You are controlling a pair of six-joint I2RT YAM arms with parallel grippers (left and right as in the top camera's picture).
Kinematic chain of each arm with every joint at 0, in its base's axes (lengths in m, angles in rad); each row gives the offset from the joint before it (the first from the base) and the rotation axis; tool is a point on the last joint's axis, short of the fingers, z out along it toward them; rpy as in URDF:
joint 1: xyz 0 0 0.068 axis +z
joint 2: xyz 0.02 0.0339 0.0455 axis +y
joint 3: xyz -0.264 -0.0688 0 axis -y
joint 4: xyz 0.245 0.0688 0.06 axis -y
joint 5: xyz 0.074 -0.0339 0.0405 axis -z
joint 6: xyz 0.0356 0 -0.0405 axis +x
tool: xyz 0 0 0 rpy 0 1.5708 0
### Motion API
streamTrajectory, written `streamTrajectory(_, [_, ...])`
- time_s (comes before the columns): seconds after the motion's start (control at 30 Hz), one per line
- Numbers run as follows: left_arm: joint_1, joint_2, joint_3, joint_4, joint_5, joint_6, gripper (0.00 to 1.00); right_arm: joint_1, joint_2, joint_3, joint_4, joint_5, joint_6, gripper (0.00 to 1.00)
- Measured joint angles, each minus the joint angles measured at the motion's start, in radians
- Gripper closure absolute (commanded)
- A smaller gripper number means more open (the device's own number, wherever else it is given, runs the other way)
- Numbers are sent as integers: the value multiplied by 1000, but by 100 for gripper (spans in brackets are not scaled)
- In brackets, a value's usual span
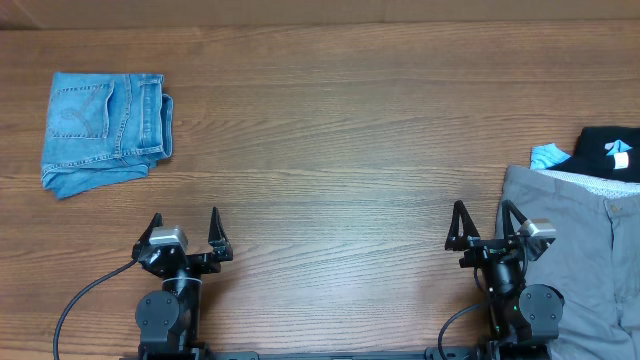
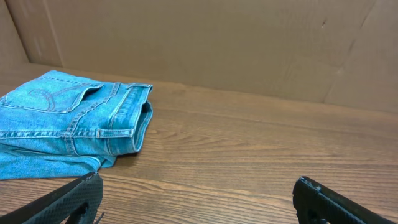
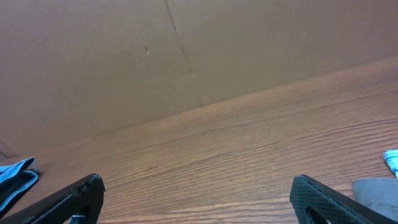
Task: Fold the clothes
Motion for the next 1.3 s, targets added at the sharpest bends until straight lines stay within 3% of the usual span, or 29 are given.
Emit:
streamTrajectory(1.0, [0, 0, 0, 0, 1, 0, 0, 0, 0, 0, 0, 0, 0, 0])
streamTrajectory(1.3, [0, 0, 0, 45, 146, -44, 0, 0, 0, 0, 18, -132, 4, 0])
